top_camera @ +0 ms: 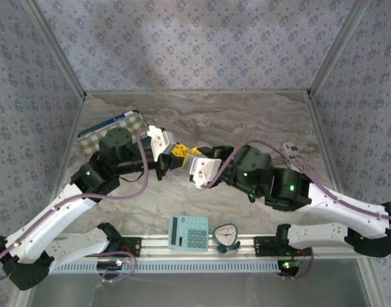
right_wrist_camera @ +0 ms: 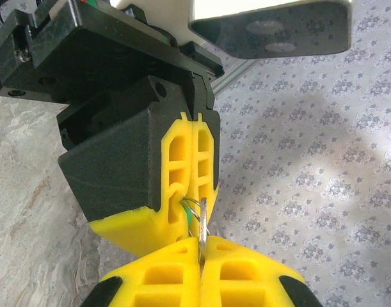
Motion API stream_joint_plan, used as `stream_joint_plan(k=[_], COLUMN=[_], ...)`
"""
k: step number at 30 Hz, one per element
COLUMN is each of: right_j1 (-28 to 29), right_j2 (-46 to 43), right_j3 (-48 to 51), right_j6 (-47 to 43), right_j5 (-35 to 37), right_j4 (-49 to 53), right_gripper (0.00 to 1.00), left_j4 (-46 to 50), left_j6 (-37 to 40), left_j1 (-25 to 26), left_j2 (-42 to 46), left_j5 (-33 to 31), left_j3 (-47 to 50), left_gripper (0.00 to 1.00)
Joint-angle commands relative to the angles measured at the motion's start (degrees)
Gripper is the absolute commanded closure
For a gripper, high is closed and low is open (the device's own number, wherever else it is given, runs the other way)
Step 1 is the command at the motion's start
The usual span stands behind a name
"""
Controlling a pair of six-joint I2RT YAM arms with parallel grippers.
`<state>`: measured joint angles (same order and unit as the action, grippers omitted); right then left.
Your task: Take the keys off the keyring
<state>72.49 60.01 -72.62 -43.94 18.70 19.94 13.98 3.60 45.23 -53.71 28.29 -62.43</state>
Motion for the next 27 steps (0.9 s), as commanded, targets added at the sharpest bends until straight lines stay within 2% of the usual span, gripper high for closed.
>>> stream_joint_plan(k=[1,12,24,27], right_j1=[4.1,5.1,5.8,5.8], right_j2=[1.1,4.8,7.0,6.2], right_j3=[1.5,0.2,1.9,3.8], right_j6=[-0.8,-1.9,0.4,1.7], right_j5=[-9.7,-10.8,-15.4,-14.4], right_j4=[8.3,11.5,7.3,3.1], right_gripper=[1.0,1.0,1.0,1.0], left_j4=[-8.1,-8.3,-9.5,-10.3], left_j6=[-0.8,-0.3,-0.3,-0.6], left_j1=[-0.6,-0.6,-0.6,-0.6], left_j2=[-0.4,-0.6,-0.1,0.1], left_j5=[-3.8,-3.6,-3.8,-4.6], left_j3=[-2.3,-2.7,-2.5,-1.9], left_gripper=[1.0,1.0,1.0,1.0])
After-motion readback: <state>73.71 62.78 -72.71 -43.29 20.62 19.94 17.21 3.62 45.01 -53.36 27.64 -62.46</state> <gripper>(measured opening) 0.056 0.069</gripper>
